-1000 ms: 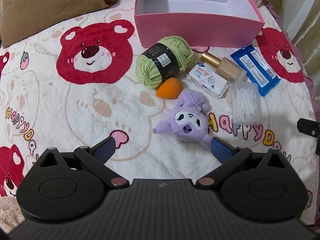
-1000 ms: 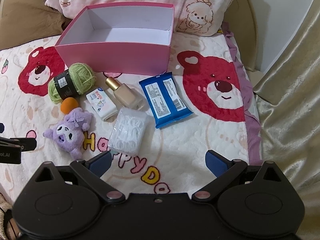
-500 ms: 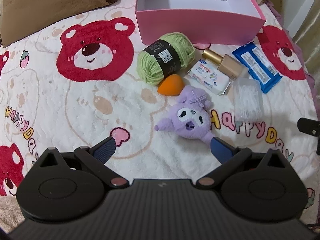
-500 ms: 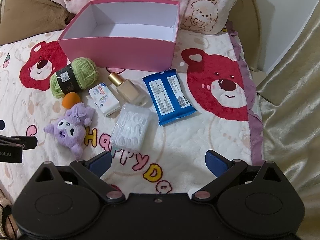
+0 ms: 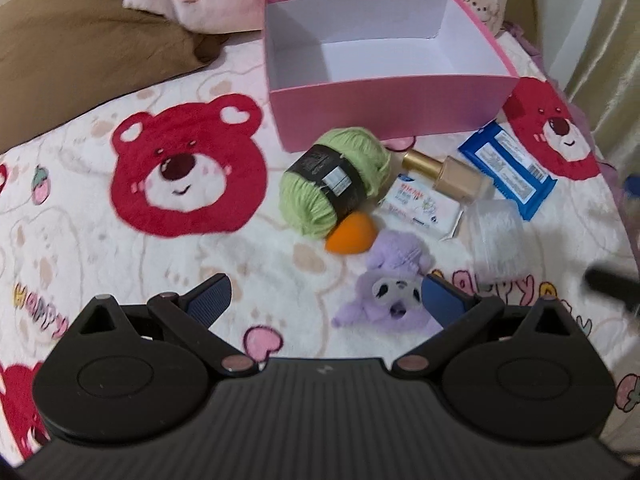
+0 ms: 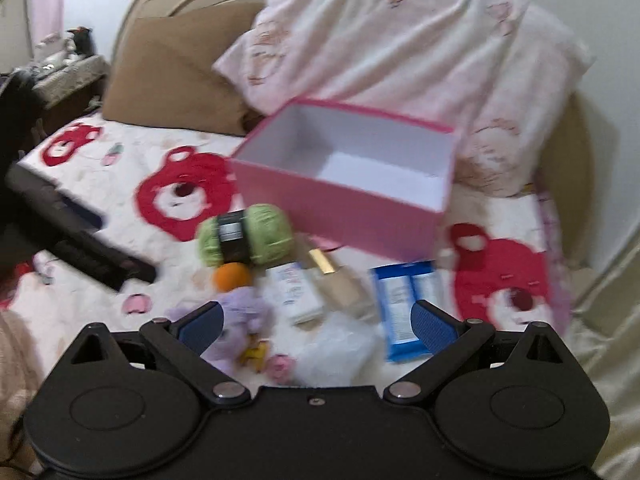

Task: Organize objects
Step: 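Lower the left gripper onto the purple plush toy and close it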

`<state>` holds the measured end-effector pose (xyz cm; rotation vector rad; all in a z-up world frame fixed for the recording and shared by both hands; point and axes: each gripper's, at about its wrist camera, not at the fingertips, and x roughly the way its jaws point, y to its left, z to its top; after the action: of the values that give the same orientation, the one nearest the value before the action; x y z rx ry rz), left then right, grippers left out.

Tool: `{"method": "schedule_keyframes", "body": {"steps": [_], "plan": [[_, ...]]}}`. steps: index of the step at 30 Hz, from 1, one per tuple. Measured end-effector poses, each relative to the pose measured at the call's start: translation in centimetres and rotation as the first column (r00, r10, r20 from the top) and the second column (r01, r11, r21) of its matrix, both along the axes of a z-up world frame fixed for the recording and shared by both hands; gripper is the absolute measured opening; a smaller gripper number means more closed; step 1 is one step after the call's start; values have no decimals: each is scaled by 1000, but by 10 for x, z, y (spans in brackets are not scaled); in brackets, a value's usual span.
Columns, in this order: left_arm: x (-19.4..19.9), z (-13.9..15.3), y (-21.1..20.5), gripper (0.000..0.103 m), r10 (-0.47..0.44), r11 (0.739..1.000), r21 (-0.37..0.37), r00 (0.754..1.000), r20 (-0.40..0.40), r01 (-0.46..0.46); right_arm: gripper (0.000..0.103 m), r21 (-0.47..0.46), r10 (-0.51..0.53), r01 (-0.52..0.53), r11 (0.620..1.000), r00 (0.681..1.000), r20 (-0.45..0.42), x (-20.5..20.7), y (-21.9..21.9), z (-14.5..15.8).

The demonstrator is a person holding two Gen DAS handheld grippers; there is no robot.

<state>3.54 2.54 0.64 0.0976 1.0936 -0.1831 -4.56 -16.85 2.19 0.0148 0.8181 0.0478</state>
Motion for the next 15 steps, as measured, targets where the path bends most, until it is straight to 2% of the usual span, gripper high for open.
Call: {"method": "schedule_keyframes", "body": {"steps": [2, 6, 10, 15], "plan": [[3, -6, -1, 101, -14, 999, -36, 1000, 2, 14, 101, 60, 34, -33, 998, 999, -15, 4, 7, -11], [7, -23, 2, 100, -35, 988, -154, 999, -35, 30, 101, 61, 82, -80, 995, 996, -21, 8, 28, -32], [7, -37, 3, 100, -57, 977, -208, 998, -25, 50, 99, 134, 130, -122, 983, 990, -49, 15, 38, -56], [9, -55, 4, 98, -84, 960, -269, 996, -6, 80, 94, 197, 102, -92, 976, 994, -43, 21, 41, -88]]}}
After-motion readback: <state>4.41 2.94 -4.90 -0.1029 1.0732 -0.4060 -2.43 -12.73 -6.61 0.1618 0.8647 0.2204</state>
